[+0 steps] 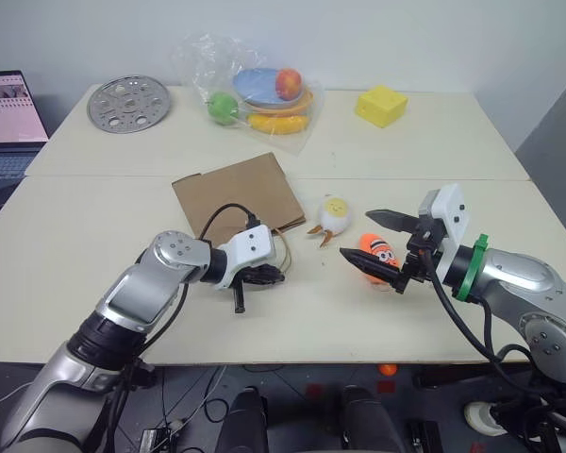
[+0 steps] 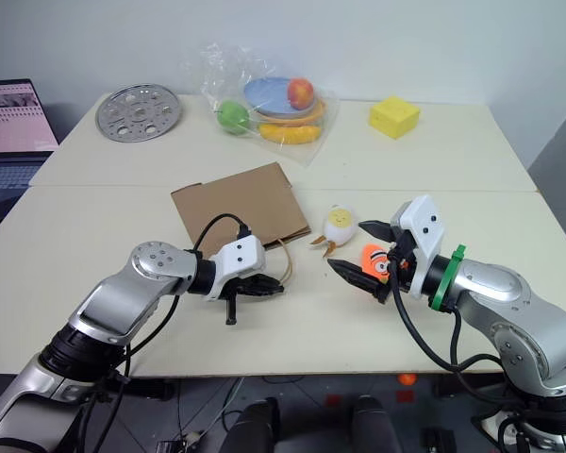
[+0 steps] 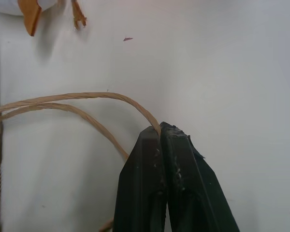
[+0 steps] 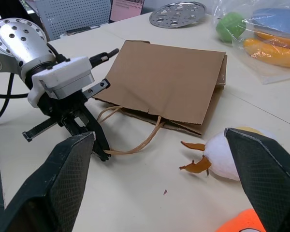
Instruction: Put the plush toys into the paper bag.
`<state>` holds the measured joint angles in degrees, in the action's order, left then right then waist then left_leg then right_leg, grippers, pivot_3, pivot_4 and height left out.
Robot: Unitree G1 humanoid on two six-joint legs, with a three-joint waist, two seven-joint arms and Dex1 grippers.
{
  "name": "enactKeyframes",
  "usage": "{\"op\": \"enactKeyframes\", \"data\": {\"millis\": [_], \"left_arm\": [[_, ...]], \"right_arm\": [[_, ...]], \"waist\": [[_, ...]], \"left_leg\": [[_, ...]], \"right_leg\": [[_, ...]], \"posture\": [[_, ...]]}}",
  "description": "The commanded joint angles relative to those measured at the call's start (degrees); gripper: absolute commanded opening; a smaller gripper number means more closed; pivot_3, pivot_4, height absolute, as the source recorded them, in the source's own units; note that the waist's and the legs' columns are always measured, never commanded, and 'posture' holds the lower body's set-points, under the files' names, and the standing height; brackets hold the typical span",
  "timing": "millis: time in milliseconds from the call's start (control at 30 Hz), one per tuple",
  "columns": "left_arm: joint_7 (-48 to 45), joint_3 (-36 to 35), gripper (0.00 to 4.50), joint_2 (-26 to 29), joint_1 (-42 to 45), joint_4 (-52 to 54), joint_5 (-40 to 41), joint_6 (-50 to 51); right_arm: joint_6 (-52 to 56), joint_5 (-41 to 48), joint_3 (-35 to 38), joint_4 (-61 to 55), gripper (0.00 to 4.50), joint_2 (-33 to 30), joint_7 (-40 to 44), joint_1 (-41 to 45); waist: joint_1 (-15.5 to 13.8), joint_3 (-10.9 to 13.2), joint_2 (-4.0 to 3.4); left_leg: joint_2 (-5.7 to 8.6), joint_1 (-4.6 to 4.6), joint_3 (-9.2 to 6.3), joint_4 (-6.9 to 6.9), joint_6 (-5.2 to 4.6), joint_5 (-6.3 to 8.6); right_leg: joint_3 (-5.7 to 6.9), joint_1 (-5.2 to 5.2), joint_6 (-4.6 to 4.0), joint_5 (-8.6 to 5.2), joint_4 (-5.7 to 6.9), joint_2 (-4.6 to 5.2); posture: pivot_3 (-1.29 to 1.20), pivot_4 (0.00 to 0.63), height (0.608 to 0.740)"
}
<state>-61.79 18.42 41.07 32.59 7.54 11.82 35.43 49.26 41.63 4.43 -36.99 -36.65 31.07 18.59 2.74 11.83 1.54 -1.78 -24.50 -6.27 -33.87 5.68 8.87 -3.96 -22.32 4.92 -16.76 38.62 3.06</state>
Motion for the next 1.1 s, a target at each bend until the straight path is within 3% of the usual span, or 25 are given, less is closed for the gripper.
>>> {"op": "enactKeyframes", "data": {"millis": [33, 200, 433, 533, 667, 900, 1100], "left_arm": [[-0.01, -8.67, 0.05, -1.76, 5.60, 0.70, 8.56, 8.62], [-3.75, -18.31, 0.05, 1.14, 14.19, -9.06, 16.34, 14.67], [-9.30, -18.78, 0.05, 5.39, 16.44, -14.82, 16.68, 11.53], [-11.13, -18.72, 0.00, 5.54, 16.84, -14.44, 17.52, 11.39], [-12.17, -18.77, 0.00, 4.71, 16.57, -13.20, 18.48, 10.38], [-12.59, -20.92, 0.00, 4.62, 17.65, -10.54, 22.60, 12.89], [-11.80, -22.40, 0.00, 5.43, 16.91, -7.52, 25.88, 15.65]], "right_arm": [[-1.15, 0.23, 1.31, -1.24, 4.50, -0.58, 0.16, 0.14], [-3.14, -1.90, -1.80, 0.52, 4.50, 1.85, -0.43, -0.05], [-7.70, -8.69, -9.22, 5.65, 4.50, 9.00, -2.76, 2.73], [-9.30, -12.50, -13.22, 8.66, 3.93, 12.94, -4.37, 4.29], [-12.85, -18.30, -19.80, 15.88, 2.50, 19.86, -5.74, 8.47], [-23.67, -28.69, -23.85, 37.20, 0.02, 30.25, -7.65, 18.61], [-29.55, -31.22, -22.22, 48.88, 0.02, 36.71, -7.47, 22.79]], "waist": [[0.02, 0.00, 0.00], [0.30, 0.00, 0.01], [0.86, 0.01, -0.01], [0.63, 0.00, 0.00], [0.62, 0.00, -0.01], [0.67, 0.01, 0.00], [0.70, 0.01, 0.00]], "left_leg": [[0.00, -0.01, -0.01, -0.02, 0.00, 0.00], [0.00, -0.03, -0.07, -0.05, 0.00, 0.00], [0.00, 0.05, -0.12, 0.05, -0.01, 0.01], [0.00, 0.04, -0.12, 0.04, -0.01, 0.01], [0.00, 0.05, -0.14, 0.04, -0.01, 0.01], [-0.01, 0.05, -0.14, 0.04, 0.00, 0.00], [-0.01, 0.05, -0.20, 0.12, 0.01, 0.00]], "right_leg": [[0.01, 0.00, 0.00, 0.00, 0.00, 0.00], [0.08, 0.00, 0.02, 0.00, 0.02, -0.01], [0.12, -0.02, 0.06, -0.04, 0.21, -0.02], [0.12, -0.02, 0.05, -0.04, 0.20, -0.01], [0.14, -0.03, 0.05, -0.04, 0.23, -0.02], [0.15, -0.04, -0.10, 0.05, 0.27, -0.02], [0.21, -0.07, -0.19, 0.10, 0.30, -0.02]], "posture": [[0.00, 0.150, 0.740], [0.00, 0.150, 0.740], [0.00, 0.150, 0.740], [0.00, 0.150, 0.740], [0.00, 0.150, 0.740], [0.00, 0.150, 0.740], [0.00, 0.150, 0.740]]}}
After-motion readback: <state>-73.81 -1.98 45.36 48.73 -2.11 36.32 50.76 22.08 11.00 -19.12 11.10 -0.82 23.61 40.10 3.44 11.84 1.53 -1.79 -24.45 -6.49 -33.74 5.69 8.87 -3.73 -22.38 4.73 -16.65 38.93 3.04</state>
